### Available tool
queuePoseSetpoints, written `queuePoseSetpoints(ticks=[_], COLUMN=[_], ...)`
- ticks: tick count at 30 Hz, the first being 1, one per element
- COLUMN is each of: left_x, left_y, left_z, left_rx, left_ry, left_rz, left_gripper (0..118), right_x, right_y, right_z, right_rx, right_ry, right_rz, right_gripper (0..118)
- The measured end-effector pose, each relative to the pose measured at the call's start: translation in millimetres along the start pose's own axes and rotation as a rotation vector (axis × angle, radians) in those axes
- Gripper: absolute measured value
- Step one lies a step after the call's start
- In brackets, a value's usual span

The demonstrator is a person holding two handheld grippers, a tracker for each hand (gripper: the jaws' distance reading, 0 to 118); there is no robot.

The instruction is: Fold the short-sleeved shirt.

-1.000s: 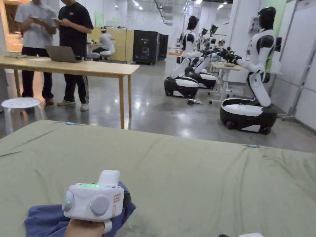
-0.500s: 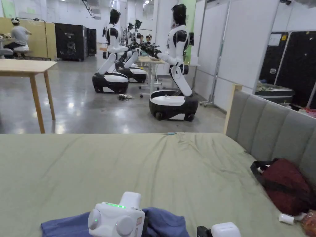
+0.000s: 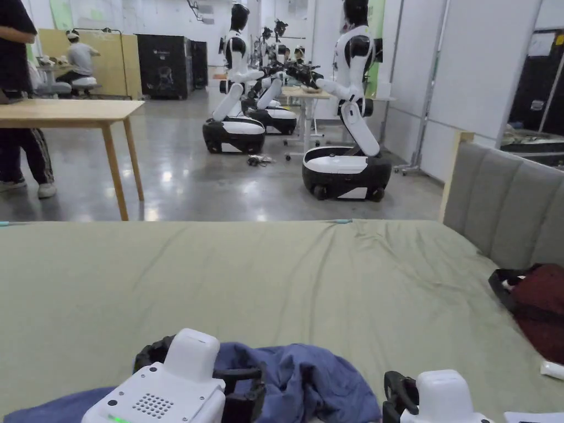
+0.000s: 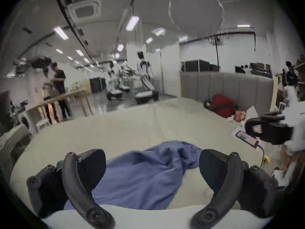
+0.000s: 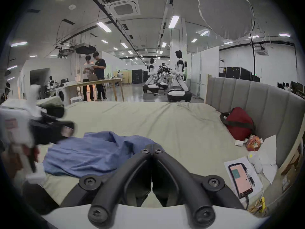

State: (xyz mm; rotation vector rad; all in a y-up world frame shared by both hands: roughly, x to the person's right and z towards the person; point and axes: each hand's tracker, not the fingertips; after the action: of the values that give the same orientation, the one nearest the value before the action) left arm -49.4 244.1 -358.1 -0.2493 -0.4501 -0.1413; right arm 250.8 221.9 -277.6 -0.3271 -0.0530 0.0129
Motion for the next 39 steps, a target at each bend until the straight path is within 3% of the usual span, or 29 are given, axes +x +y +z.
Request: queuePoseSetpoints(ticks=[2,3,4,5,7,10,18,19,20,21,22,23,27,28,30,31,32,34,38,39], left_x=[-28.2,-46.3,-59.4,-75.4,-104.8,-167.2,-267.4,-272.1,-277.5,-281.8,-285.7,-281.9,-293.4,-292.8,-288.5,-290.0,-286.0,-274.2,-264.2,-251.2], left_y=[-6.7,-12.8,-18.2,-25.8,-40.7,-60.7,-97.4,-101.0,-104.1,-107.2,-112.0,-115.1,-132.3,-137.2,-147.0,-153.9,-151.4,-145.7,-118.1,-104.0], left_z=[32.3,44.3,54.9,67.4,77.8,86.7,14.8,-0.8,-18.9,-34.1,-49.2,-61.2,-109.2,-117.5,-129.3,-125.4,-121.9,-121.0,-98.6,-81.5], left_rx=[-0.034,-0.058,-0.093,-0.116,-0.205,-0.285,-0.461,-0.473,-0.482,-0.512,-0.554,-0.584,-0.629,-0.660,-0.779,-0.739,-0.680,-0.665,-0.585,-0.557], left_ry=[0.073,0.098,0.099,0.104,0.225,0.275,0.392,0.408,0.406,0.395,0.392,0.418,0.407,0.400,0.376,0.305,0.251,0.320,0.311,0.309], left_rz=[0.029,0.043,0.047,0.053,0.028,0.114,0.178,0.177,0.168,0.158,0.145,0.125,0.122,0.113,0.047,0.070,0.148,0.039,0.126,0.140], left_gripper=[110,96,56,0,0,0,1,10,36,78,108,113,109,101,46,21,10,4,4,4], right_x=[-11.9,-18.0,-23.5,-30.4,-40.0,-48.7,-47.3,-46.5,-44.7,-42.4,-39.9,-37.5,-21.9,-16.7,-2.8,6.4,13.3,30.6,56.8,59.8], right_y=[-1.6,-2.3,-3.0,-4.6,-5.7,-5.8,-14.6,-15.2,-15.2,-15.4,-15.8,-15.8,-15.2,-15.2,-14.7,-15.2,-16.3,-21.7,-31.3,-33.4], right_z=[2.6,3.8,5.4,8.2,13.0,16.8,-12.9,-17.5,-22.6,-26.6,-30.5,-35.1,-48.4,-52.4,-60.9,-66.1,-69.7,-81.5,-130.3,-142.4], right_rx=[0.003,-0.004,-0.008,-0.003,0.003,0.004,-0.059,-0.066,-0.074,-0.081,-0.087,-0.093,-0.118,-0.125,-0.153,-0.174,-0.182,-0.221,-0.398,-0.437], right_ry=[0.007,0.019,0.024,0.025,0.035,0.056,0.037,0.026,0.020,0.018,0.014,0.005,-0.024,-0.036,-0.059,-0.087,-0.100,-0.127,-0.130,-0.133], right_rz=[-0.014,-0.031,-0.038,-0.043,-0.059,-0.073,-0.069,-0.065,-0.064,-0.062,-0.059,-0.053,-0.055,-0.054,-0.052,-0.060,-0.061,-0.043,-0.010,-0.014], right_gripper=[1,1,1,1,1,1,1,1,1,1,1,1,1,1,1,1,1,1,1,9])
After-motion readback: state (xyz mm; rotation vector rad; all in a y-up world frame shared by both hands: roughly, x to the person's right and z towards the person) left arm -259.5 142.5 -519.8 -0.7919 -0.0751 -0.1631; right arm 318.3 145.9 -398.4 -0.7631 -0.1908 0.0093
